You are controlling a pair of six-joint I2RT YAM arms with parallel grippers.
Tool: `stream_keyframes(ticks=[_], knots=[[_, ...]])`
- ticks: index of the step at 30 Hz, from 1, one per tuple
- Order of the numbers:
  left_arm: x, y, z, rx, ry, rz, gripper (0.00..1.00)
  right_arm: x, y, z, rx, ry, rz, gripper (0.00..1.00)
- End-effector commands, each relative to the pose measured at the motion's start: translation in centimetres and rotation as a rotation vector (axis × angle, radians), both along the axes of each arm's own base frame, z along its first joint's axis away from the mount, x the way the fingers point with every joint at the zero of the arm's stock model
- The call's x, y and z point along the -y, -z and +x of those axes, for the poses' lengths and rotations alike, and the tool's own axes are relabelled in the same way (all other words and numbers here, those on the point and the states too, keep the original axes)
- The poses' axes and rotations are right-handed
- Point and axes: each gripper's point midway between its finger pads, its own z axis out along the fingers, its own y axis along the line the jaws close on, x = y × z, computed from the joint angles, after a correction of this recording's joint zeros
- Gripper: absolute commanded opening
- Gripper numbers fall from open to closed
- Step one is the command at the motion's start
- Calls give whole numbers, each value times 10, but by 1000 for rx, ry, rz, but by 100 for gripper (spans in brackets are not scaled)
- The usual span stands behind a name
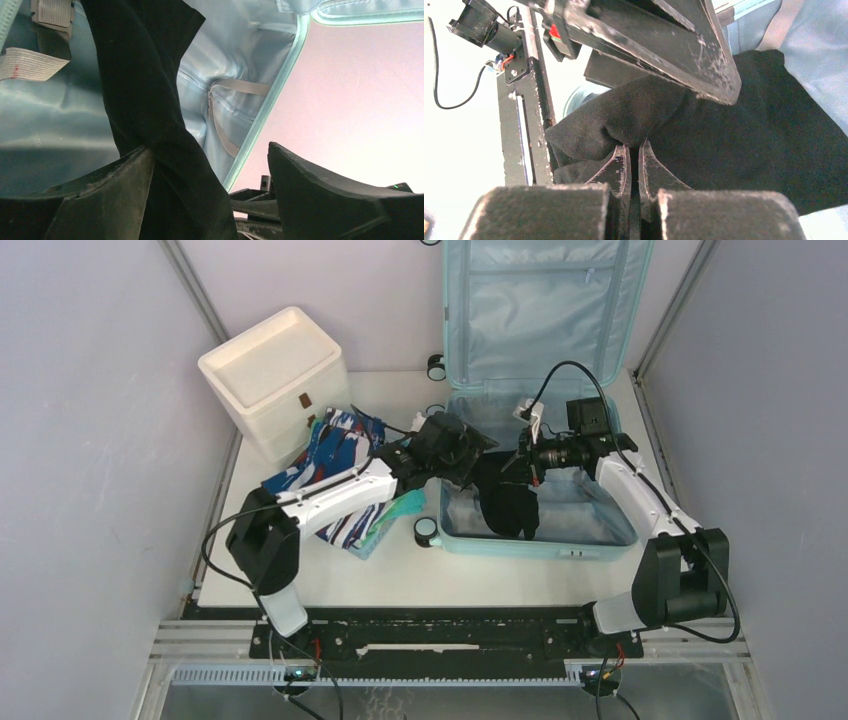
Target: Open, take out, and arrange the luggage
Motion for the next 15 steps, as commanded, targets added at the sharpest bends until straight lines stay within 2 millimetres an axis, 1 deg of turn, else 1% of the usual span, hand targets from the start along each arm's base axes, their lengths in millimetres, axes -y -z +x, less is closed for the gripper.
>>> stream_keyframes(ticks=[1,3,5,6,9,11,15], knots=[[17,-19,1,3,44,-48,83,-8,-23,-13,91,-66,39,0],[20,-17,0,-3,54,-50,76,-9,-23,-14,97,-71,33,0],[23,-17,-1,-1,68,-63,65,-11,-23,-16,102,-75,23,0],[26,-18,-1,2,78,-74,63,-11,-22,-16,102,-74,17,0],[32,-21,-3,8,108,-96,63,-8,-19,-10,108,-41,-17,0],[34,-23,-9,0,142,-108,64,-5,-17,-6,114,-18,-38,0],[34,-16,-18,-19,166,-113,66,-1,-23,0,133,1,-54,0]])
